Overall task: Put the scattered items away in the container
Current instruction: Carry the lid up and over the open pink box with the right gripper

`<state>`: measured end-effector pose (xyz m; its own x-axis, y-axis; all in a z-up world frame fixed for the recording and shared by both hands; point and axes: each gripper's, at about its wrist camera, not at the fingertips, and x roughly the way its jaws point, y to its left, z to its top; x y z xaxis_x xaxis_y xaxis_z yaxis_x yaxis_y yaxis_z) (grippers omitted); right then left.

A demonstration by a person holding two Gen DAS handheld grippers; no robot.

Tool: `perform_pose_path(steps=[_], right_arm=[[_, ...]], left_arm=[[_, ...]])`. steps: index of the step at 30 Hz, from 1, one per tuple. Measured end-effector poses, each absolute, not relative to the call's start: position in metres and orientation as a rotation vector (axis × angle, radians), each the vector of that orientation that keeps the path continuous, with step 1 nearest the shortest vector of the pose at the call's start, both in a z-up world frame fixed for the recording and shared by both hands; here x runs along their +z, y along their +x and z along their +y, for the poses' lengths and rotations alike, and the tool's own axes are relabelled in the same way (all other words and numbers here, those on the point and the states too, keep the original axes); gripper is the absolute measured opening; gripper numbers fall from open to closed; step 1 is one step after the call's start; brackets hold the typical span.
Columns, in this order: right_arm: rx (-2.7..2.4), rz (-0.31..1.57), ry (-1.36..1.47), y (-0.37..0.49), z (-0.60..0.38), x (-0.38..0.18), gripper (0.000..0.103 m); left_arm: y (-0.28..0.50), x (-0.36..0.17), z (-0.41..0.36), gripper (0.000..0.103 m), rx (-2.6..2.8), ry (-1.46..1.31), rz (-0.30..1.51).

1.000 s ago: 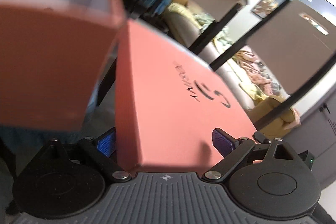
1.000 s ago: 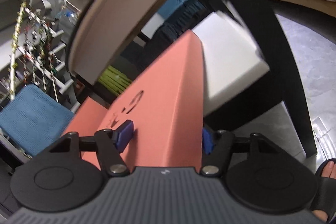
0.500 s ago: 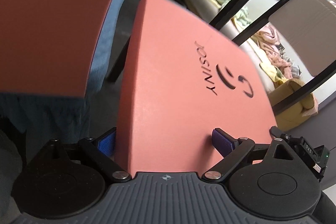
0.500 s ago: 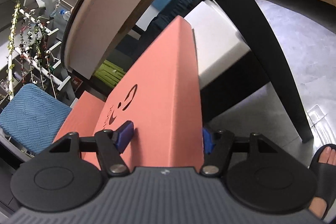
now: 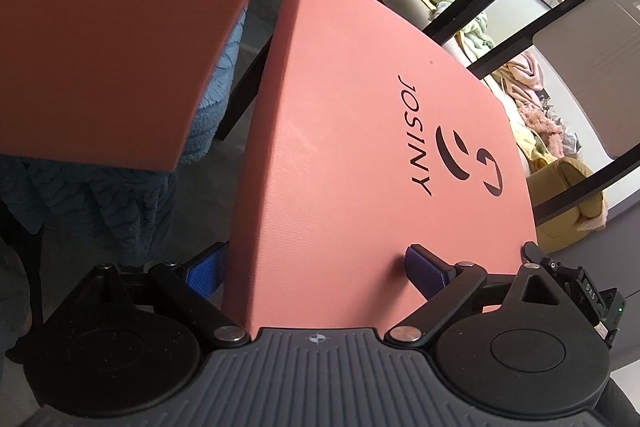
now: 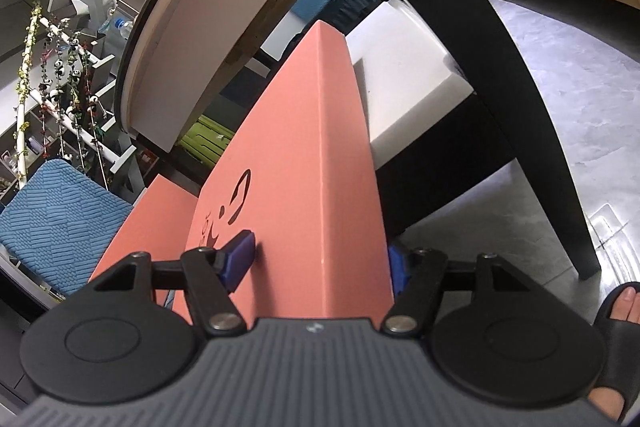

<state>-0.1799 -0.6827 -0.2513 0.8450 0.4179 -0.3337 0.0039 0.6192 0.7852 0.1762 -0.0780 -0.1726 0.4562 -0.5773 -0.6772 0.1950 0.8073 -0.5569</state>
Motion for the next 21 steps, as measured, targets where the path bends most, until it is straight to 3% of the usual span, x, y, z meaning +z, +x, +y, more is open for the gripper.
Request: perform_pose_path(steps=[11, 21], right_arm=[[0.263, 0.514, 0.895, -0.24, -0.741, -0.285, 0.067], [0.262, 0.442, 0.911, -0.153, -0.644, -0.196, 0.053]], left_arm=[[0.185, -0.185, -0.07, 0.099, -0.531, -0.523, 0.985], [0.174, -0.152, -0.058, 0.099, -0.682, -0.587, 0.851]])
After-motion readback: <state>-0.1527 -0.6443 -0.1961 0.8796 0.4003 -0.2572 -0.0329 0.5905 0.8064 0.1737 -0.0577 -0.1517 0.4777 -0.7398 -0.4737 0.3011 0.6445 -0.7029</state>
